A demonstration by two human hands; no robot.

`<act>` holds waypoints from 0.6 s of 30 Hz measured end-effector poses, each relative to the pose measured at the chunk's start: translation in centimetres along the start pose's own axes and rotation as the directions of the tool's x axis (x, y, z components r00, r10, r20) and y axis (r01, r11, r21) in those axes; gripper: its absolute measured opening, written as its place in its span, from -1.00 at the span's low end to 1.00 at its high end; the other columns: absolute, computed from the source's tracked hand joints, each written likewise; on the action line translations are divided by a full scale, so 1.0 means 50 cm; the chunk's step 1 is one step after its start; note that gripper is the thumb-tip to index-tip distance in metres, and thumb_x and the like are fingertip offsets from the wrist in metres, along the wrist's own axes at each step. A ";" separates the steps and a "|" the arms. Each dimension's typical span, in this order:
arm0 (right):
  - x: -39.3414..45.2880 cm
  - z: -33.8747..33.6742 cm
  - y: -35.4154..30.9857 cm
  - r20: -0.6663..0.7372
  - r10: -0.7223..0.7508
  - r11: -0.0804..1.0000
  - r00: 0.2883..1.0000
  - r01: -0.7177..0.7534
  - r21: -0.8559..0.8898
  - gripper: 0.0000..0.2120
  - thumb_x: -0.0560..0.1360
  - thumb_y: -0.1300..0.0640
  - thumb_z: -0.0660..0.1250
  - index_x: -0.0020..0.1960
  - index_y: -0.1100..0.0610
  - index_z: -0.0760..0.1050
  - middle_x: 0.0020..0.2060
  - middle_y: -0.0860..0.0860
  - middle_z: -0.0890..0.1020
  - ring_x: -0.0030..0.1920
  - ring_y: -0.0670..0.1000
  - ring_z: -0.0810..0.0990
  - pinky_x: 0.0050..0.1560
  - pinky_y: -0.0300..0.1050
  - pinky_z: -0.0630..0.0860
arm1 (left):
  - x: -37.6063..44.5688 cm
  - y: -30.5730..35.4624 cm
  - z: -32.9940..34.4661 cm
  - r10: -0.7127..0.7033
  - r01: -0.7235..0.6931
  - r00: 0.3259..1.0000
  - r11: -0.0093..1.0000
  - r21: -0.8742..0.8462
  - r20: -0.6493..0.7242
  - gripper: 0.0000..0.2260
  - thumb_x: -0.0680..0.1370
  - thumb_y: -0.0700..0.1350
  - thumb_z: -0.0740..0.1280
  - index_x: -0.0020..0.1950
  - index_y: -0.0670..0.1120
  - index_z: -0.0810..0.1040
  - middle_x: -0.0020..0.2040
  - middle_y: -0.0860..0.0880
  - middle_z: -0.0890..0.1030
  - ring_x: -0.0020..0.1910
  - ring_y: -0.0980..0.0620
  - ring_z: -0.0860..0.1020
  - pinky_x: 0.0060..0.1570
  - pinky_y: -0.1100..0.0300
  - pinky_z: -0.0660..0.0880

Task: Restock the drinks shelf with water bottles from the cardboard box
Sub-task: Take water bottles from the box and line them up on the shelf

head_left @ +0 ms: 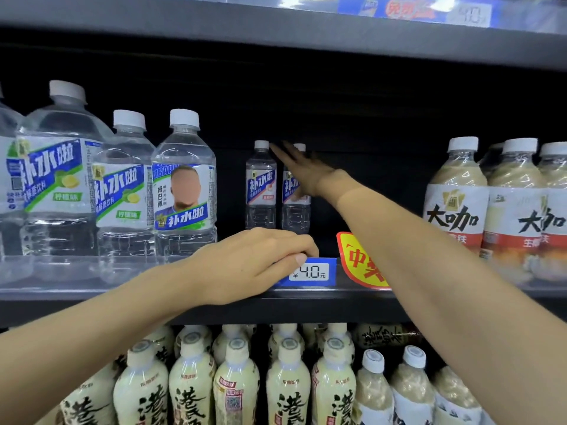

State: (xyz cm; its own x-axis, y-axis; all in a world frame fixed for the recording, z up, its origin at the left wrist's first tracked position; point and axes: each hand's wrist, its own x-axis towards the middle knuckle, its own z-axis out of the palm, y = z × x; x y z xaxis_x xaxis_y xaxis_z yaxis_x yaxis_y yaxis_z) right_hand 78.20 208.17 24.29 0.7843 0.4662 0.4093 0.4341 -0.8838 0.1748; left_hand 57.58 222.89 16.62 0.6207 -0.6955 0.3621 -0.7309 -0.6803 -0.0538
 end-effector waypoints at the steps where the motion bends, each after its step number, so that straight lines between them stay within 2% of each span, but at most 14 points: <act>1: 0.000 -0.005 -0.005 -0.021 0.027 0.999 0.999 -0.028 -0.025 0.16 0.39 0.17 0.52 0.54 -0.18 -0.35 0.57 0.01 -0.24 0.50 0.43 -0.08 0.38 0.43 0.18 | 0.000 0.000 0.000 0.000 0.000 1.000 1.000 -0.005 0.001 -0.79 0.69 0.01 0.03 0.18 0.08 0.44 0.00 0.13 0.54 -0.01 0.16 0.50 0.01 0.16 0.44; 4: 0.009 -0.033 -0.019 -0.113 0.002 0.996 0.994 -0.012 -0.088 0.19 0.34 -0.06 0.54 0.54 -0.16 -0.36 0.57 0.06 -0.21 0.49 0.44 -0.16 0.40 0.49 -0.04 | 0.000 -0.001 -0.001 0.001 -0.001 1.000 1.000 0.001 0.010 -0.78 0.69 0.01 0.02 0.17 0.08 0.44 -0.01 0.11 0.55 -0.01 0.15 0.50 0.01 0.15 0.44; 6: 0.023 -0.041 -0.034 -0.134 -0.103 0.984 0.986 0.081 -0.158 0.18 0.29 -0.25 0.49 0.55 -0.15 -0.32 0.57 0.08 -0.17 0.51 0.37 -0.21 0.45 0.39 -0.21 | 0.000 -0.001 -0.002 0.004 -0.004 1.000 1.000 0.005 0.012 -0.78 0.69 0.01 0.02 0.16 0.07 0.44 -0.02 0.11 0.55 -0.02 0.14 0.50 0.01 0.14 0.44; 8: 0.035 -0.030 -0.060 -0.111 -0.160 0.961 0.981 0.129 -0.243 0.20 0.27 -0.33 0.46 0.57 -0.08 -0.29 0.57 0.13 -0.15 0.54 0.30 -0.19 0.48 0.28 -0.25 | 0.001 -0.001 -0.001 0.012 -0.012 1.000 1.000 0.017 0.003 -0.79 0.69 0.00 0.02 0.15 0.05 0.43 -0.04 0.09 0.55 -0.03 0.13 0.50 0.01 0.12 0.43; 12: 0.045 -0.002 -0.087 -0.130 -0.133 0.970 0.983 0.102 -0.223 0.19 0.28 -0.24 0.51 0.59 0.12 -0.17 0.56 0.20 -0.11 0.54 0.22 0.03 0.54 0.14 -0.09 | 0.001 -0.004 0.002 0.025 -0.025 1.000 0.999 0.043 -0.003 -0.79 0.68 -0.02 0.02 0.16 0.01 0.43 -0.02 0.07 0.56 -0.01 0.08 0.51 0.02 0.08 0.44; 18: 0.037 0.007 -0.090 -0.116 -0.074 0.966 0.990 0.043 -0.254 0.14 0.33 -0.18 0.50 0.59 0.14 -0.17 0.55 0.22 -0.14 0.47 0.26 0.23 0.46 0.08 0.16 | 0.003 -0.010 0.007 0.035 -0.035 0.999 0.999 0.042 0.002 -0.79 0.68 -0.02 0.03 0.12 -0.02 0.43 -0.03 0.04 0.57 -0.04 0.04 0.53 -0.03 0.04 0.47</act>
State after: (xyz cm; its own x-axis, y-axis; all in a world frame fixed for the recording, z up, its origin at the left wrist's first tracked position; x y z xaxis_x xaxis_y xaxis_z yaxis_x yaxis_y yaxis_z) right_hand 77.84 213.01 23.95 0.6932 0.5226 0.4964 0.3402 -0.8444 0.4138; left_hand 58.13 223.03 16.39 0.5956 -0.7192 0.3579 -0.7395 -0.6648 -0.1054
